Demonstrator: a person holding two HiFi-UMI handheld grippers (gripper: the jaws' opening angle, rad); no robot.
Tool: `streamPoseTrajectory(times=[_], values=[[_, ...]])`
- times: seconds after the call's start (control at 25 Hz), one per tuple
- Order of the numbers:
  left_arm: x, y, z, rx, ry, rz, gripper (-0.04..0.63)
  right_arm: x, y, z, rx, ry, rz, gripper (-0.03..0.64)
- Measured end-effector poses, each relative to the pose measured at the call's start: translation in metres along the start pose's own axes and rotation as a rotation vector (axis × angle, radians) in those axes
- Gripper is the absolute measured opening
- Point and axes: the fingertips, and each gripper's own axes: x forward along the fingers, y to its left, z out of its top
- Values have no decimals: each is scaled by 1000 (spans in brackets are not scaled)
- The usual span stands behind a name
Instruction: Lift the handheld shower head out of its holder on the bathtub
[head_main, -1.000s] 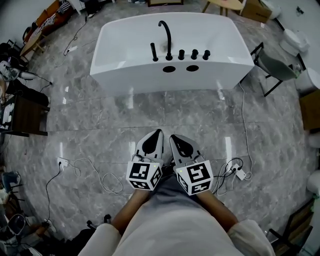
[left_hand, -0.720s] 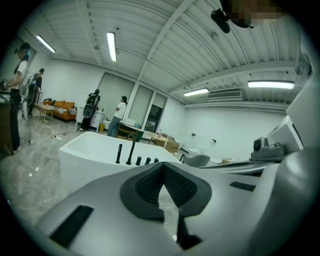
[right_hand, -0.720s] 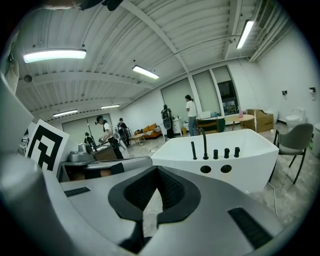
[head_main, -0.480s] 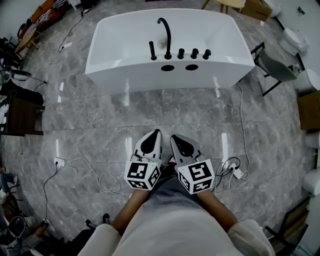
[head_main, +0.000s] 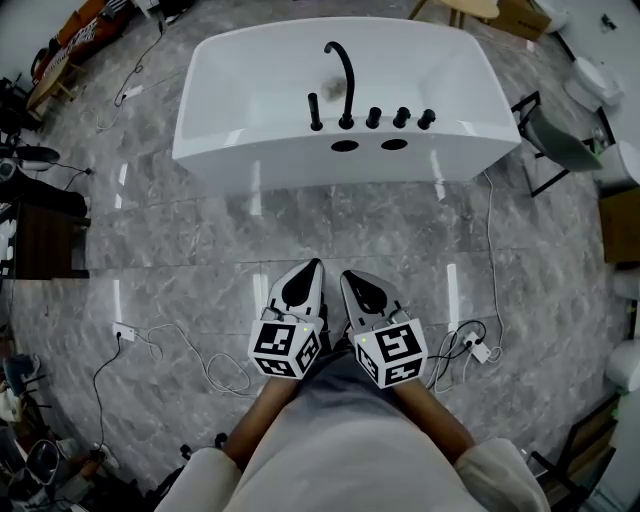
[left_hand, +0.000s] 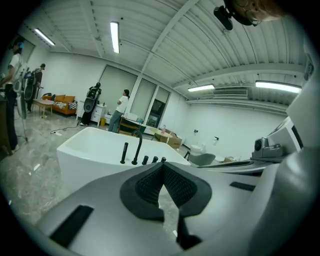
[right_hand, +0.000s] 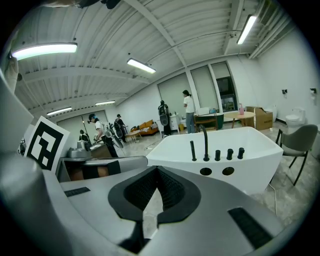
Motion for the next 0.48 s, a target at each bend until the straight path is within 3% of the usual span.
streamPoseTrajectory(times=[0.48], values=[[45,62,67,32,-45,-50,3,72,-2,57,-15,-39,-20,20]])
